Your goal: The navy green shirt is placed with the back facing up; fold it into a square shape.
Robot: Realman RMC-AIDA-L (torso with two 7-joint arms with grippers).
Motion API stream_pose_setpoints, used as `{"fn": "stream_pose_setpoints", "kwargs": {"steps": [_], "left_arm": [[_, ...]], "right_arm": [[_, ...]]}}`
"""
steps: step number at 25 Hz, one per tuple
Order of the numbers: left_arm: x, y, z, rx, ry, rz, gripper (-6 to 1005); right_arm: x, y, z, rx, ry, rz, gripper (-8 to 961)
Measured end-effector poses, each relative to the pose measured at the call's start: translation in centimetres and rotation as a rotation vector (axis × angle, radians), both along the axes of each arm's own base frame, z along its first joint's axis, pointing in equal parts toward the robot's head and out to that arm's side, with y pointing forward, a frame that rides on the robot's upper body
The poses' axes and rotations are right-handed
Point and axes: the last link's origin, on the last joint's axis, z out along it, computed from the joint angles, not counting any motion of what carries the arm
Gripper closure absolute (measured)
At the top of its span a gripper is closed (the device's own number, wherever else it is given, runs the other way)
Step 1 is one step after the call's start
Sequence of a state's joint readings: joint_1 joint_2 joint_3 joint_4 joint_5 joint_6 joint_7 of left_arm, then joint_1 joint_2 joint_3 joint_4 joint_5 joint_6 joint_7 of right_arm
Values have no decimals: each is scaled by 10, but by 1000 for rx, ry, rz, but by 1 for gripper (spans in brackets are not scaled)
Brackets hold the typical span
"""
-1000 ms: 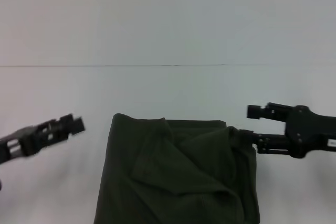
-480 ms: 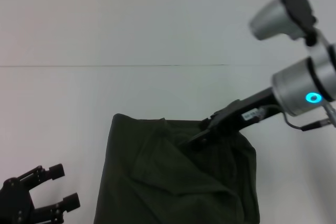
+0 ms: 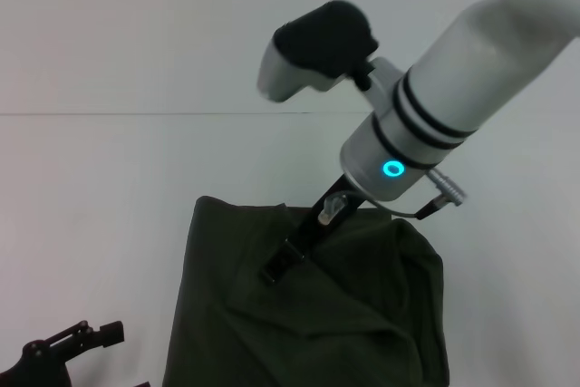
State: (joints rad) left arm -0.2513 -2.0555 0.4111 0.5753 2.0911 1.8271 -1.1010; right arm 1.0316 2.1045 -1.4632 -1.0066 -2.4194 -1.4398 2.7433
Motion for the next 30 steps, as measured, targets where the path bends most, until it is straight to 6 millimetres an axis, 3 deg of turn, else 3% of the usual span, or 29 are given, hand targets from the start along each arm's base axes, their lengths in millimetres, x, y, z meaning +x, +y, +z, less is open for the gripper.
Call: {"fn": "stream_pose_setpoints", "kwargs": {"steps": [5,9,30], "left_arm": [[1,3,-3,-7,10,0,54],[0,4,-3,-6,14,3,54],[3,5,-9,-11,6,4,54]], "right_arm": [[-4,-2,-26,-28,-88,78,87],[-7,-6,-36,-45,-107,143,89],[1,-19,-55,-102,-148,235,100]]}}
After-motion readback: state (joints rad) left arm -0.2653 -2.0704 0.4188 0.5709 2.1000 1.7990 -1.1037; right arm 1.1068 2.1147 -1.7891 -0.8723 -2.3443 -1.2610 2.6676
